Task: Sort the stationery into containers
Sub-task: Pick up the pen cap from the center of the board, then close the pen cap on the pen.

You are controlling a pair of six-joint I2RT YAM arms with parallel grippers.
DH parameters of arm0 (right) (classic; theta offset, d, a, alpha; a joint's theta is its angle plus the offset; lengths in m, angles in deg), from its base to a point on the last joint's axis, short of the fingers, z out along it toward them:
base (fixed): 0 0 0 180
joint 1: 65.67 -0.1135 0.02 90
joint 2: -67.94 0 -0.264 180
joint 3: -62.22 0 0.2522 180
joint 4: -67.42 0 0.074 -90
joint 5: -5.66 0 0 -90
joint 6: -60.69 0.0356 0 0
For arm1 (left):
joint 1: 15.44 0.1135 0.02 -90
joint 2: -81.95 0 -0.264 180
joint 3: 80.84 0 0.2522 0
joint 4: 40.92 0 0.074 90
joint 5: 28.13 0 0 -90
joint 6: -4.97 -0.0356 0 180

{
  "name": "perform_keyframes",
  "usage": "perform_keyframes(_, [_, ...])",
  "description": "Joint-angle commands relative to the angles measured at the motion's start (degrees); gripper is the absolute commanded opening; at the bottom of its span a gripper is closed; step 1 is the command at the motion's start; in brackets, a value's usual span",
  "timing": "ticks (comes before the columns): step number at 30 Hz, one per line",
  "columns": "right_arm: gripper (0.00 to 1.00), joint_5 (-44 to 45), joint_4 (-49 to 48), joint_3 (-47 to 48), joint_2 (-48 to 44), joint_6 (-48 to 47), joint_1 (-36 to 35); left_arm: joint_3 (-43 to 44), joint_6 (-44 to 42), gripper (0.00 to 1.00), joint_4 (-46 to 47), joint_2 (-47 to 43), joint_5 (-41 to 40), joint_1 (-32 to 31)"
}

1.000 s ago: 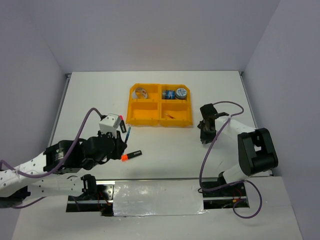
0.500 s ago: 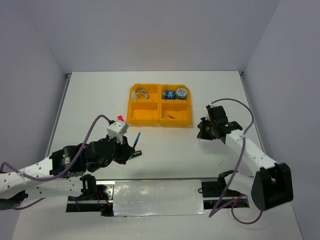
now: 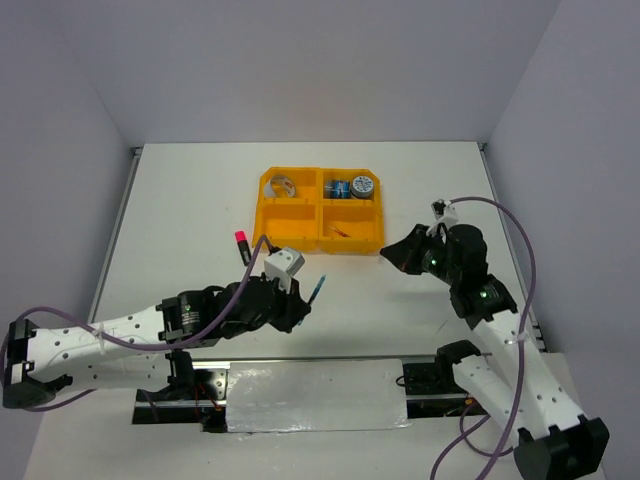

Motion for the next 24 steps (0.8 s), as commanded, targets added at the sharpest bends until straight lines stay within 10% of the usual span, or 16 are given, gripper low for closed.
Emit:
perform_keyframes(1, [0.0,-7.5,-14.2,-1.9,-7.7,8.7,-1.3,-1.2,-1.3,0.0,11.5,0.4,3.6,-0.3])
perform_keyframes(24, [0.0,18.7,-33.1,-5.3,-15.4,13.9,-27.5,-7.3,-4.9,0.0,37.3,2.9,12.9,-0.3])
